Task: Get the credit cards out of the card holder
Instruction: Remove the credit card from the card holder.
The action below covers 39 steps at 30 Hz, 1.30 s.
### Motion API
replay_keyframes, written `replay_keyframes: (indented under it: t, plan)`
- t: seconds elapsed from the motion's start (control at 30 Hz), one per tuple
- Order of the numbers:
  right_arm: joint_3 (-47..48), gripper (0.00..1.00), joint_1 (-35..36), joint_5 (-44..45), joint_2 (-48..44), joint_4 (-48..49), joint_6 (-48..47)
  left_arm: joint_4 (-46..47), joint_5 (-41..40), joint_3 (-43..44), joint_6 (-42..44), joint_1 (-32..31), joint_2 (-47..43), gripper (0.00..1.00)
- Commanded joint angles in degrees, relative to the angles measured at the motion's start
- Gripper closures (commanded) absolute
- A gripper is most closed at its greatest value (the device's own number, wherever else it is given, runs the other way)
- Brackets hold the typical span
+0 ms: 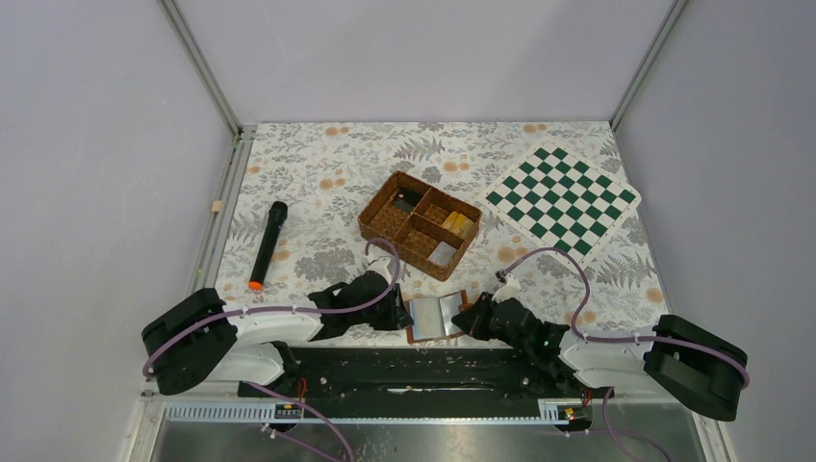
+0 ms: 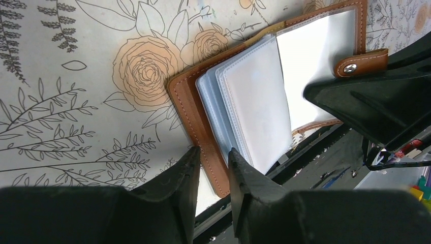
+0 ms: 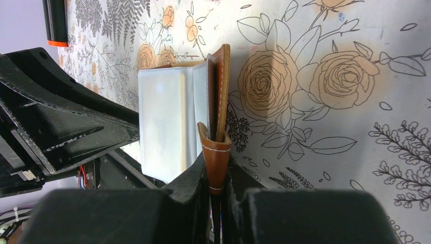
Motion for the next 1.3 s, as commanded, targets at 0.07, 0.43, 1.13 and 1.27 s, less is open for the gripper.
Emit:
replay_keyframes:
  t: [0.07, 0.43, 1.13, 1.27]
  plan:
    - [0.1, 0.97, -0.1, -0.1, 0.8, -0.1, -0.1, 1.9, 0.8, 3.1, 0.4, -0.7, -2.7, 0.73]
    - [2.1, 0.72, -0.1, -2.0, 2.2, -1.4, -0.9, 3.4, 2.4, 3.7, 0.4, -1.3, -1.6, 0.71]
    - [0.5, 1.0, -0.1, -6.8, 15.6, 16.1, 3.5, 6.1, 1.8, 2.5, 0.3, -1.5, -0.5, 0.59]
    - [-0.1, 1.0, -0.1, -7.6, 20.3, 21.8, 4.8, 6.4, 2.3, 2.8, 0.4, -1.5, 0.1, 0.61]
